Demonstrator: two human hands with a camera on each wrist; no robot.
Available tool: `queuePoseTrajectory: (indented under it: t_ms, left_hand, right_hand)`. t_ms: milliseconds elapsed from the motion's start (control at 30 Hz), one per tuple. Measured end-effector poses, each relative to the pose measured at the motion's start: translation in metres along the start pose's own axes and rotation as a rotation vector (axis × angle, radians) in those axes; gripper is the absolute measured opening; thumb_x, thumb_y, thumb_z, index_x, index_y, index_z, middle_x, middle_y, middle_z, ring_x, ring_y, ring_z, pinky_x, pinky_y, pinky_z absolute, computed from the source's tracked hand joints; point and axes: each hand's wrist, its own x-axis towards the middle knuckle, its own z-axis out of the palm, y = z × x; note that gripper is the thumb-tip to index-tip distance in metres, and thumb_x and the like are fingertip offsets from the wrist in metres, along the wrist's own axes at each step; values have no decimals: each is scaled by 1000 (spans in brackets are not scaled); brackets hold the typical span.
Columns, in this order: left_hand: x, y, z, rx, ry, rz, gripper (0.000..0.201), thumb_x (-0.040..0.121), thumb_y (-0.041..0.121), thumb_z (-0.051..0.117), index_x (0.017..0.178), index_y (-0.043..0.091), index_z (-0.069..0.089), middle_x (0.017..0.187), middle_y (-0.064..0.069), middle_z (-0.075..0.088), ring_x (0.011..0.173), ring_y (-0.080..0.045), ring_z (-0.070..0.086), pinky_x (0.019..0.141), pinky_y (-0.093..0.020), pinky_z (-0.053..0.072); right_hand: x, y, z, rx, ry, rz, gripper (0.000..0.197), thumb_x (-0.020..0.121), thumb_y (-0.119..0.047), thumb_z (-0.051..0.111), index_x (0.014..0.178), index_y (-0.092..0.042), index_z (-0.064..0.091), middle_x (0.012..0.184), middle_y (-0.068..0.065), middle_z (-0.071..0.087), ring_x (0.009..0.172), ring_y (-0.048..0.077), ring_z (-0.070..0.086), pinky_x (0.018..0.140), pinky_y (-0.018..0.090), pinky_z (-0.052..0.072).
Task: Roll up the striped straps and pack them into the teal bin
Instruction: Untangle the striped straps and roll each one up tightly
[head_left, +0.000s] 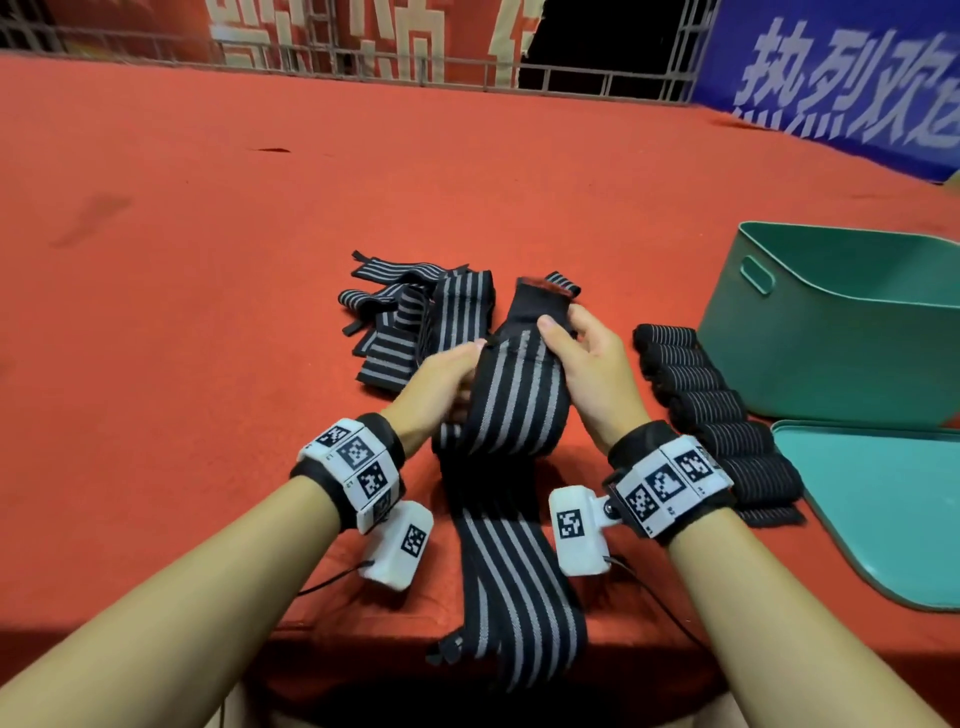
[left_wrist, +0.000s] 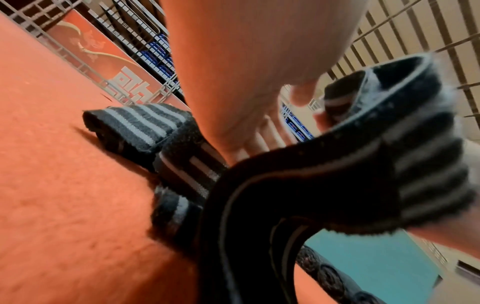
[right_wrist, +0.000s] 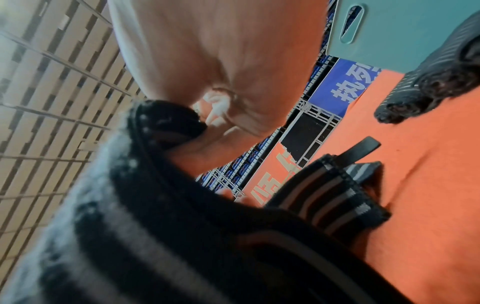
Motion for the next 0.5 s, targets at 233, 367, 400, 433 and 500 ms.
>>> queuePoseTrajectory:
  t_ms: [233, 367, 400, 433, 500]
  left_hand:
    - [-35, 6, 7, 43, -253, -207, 82, 96, 71, 17, 122, 16, 72, 121, -13, 71, 100, -3, 69, 109, -42, 44]
    - [-48, 6, 12, -68, -389, -301, 98, 82, 86, 22, 126, 13, 71, 124, -8, 71, 99, -12, 74, 94, -35, 58]
    - [-53, 6, 17, -38, -441, -283, 77, 88, 79, 42, 125, 18, 72, 117, -2, 72, 93, -7, 74, 89, -31, 59]
    - [-57, 5, 21, 3, -542, -285, 55, 86, 69, 64, 116, 25, 76, 113, 2, 73, 94, -9, 73, 92, -36, 57]
    - [-60, 2, 28, 84, -774, -382, 28, 89, 51, 72, 101, 27, 79, 112, -1, 74, 100, -20, 70, 101, -49, 50]
  right_hand:
    - [32, -59, -11, 261, 101, -92, 15, 106, -14, 55, 117, -13, 64, 101, 4, 76, 89, 18, 73, 79, 32, 58]
    - [61, -84, -21, 159, 160, -194, 13, 103, -15, 57, 114, -16, 65, 103, 2, 75, 94, 21, 73, 85, 40, 60]
    - [67, -87, -23, 126, 159, -205, 12, 103, -15, 57, 112, -16, 65, 101, 1, 75, 93, 21, 73, 87, 43, 60]
    - [72, -88, -24, 92, 151, -214, 12, 103, -14, 57, 111, -16, 66, 101, 0, 75, 93, 21, 73, 89, 45, 61]
    - [78, -85, -24, 23, 114, -226, 13, 103, -16, 59, 113, -16, 67, 104, -1, 76, 96, 19, 73, 90, 43, 60]
